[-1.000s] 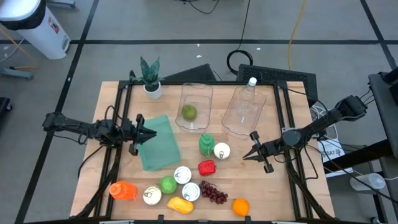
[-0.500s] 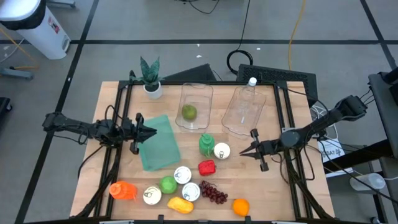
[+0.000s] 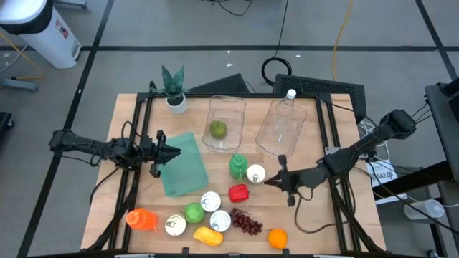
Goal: Pick & Place Food Item
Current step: Put the top blue and pink tuna can into the green bin
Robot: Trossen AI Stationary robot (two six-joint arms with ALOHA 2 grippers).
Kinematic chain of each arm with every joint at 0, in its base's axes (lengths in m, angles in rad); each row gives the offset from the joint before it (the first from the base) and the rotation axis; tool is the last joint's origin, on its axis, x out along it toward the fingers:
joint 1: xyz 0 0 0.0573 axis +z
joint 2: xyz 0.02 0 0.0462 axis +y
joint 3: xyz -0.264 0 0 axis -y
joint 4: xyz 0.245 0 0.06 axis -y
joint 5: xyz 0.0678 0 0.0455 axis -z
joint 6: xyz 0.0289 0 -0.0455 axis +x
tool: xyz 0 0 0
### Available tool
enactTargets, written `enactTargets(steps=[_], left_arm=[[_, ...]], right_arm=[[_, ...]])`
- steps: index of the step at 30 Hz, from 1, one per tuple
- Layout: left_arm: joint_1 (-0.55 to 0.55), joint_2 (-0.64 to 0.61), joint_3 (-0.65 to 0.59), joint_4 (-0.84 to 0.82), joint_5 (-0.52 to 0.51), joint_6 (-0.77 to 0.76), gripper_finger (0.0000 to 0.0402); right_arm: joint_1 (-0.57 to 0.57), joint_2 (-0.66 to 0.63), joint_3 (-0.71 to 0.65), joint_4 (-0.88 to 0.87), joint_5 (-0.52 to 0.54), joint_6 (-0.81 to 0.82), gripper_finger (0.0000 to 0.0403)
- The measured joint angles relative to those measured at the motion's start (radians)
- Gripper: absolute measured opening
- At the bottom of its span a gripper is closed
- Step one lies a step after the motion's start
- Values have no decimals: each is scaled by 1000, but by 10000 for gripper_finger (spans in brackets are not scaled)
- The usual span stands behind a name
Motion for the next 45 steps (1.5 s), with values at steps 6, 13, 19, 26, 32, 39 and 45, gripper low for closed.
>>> enactTargets(steps=[6, 13, 19, 26, 32, 39, 45], left_arm=[[0, 0, 0, 1, 0, 0, 51], [0, 0, 0, 1, 0, 2, 51], [0, 0, 0, 1, -1, 2, 51], [0, 0, 0, -1, 0, 2, 51], [0, 0, 0, -8, -1, 2, 51], [0, 0, 0, -8, -1, 1, 51], [0, 0, 0, -8, -1, 0, 51]], right_arm=[[10, 138, 71, -68, 3, -12, 27], [29, 248, 71, -100, -16, -37, 101], [18, 312, 71, -46, 9, -45, 149], [-3, 369, 71, -4, 85, -62, 148], [-10, 369, 71, -5, 81, -33, 135], [-24, 370, 71, -37, 86, 46, 134], [-63, 370, 71, -81, 80, 109, 141]])
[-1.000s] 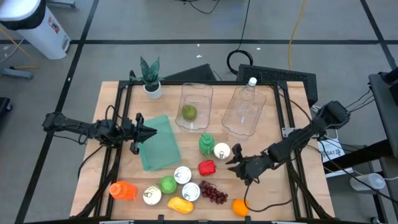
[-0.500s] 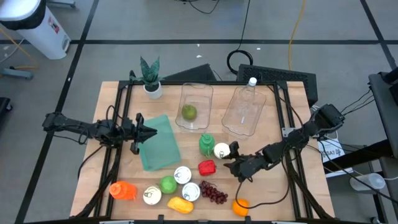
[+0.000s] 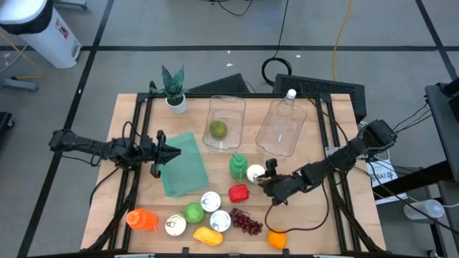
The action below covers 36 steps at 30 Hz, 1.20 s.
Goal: Pick & Place Food Item
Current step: Put the top blue and pink tuna can into the green bin
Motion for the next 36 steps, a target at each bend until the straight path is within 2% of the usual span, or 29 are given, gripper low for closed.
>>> enactTargets(steps=[7, 23, 30, 36], left_arm=[[0, 0, 0, 0, 0, 0, 51], [0, 0, 0, 0, 0, 0, 51], [0, 0, 0, -2, 0, 0, 51], [0, 0, 0, -3, 0, 0, 51]], right_arm=[[-28, 0, 0, -5, -154, 16, 135], [-67, 28, 2, -18, -155, 33, 120], [-66, 48, 4, -27, -306, 79, 107], [-37, 30, 2, -34, -387, 104, 102]])
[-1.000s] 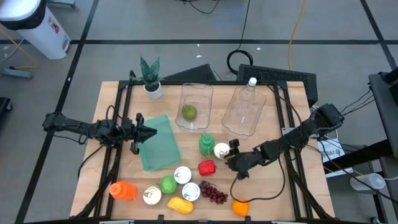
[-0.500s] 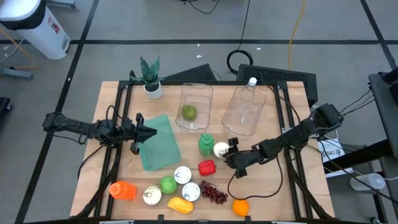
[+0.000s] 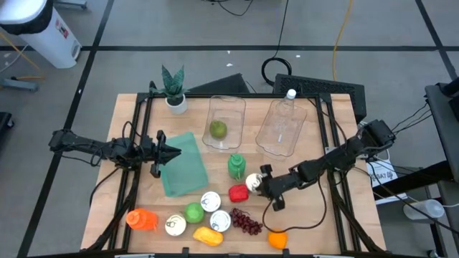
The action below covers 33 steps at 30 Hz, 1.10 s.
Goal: Pick & Place Food Item
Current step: Put the top blue and pink tuna can into the green bin
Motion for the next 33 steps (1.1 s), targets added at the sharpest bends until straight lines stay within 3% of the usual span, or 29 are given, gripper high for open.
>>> enactTargets(steps=[14, 22, 33], left_arm=[[0, 0, 0, 0, 0, 0, 51], [0, 0, 0, -1, 0, 0, 51], [0, 0, 0, -1, 0, 0, 51]], right_arm=[[89, -5, -2, -3, -27, 74, 100], [127, -3, -2, -72, 84, 64, 76], [192, 30, -2, -120, 199, 35, 73]])
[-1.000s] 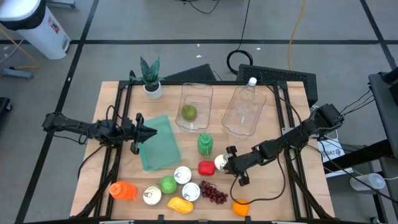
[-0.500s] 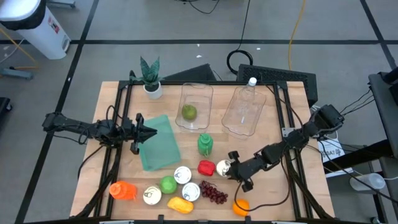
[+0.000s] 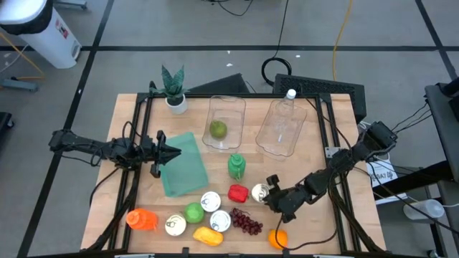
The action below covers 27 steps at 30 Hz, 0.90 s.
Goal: Pick & Place Food Item
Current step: Put the top blue and pink tuna can into the green bin
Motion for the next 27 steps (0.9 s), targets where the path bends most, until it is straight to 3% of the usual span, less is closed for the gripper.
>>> enactTargets(steps=[10, 15, 20, 27], left_arm=[[0, 0, 0, 0, 0, 0, 51], [0, 0, 0, 1, 0, 3, 51], [0, 0, 0, 3, 0, 2, 51], [0, 0, 0, 4, 0, 3, 51]], right_arm=[[-8, 103, 3, 40, 64, 43, 71], [-12, 103, 3, 37, 86, 93, 26], [-29, 66, -1, 31, 82, 173, 5], [-8, -48, 15, 40, 119, 98, 1]])
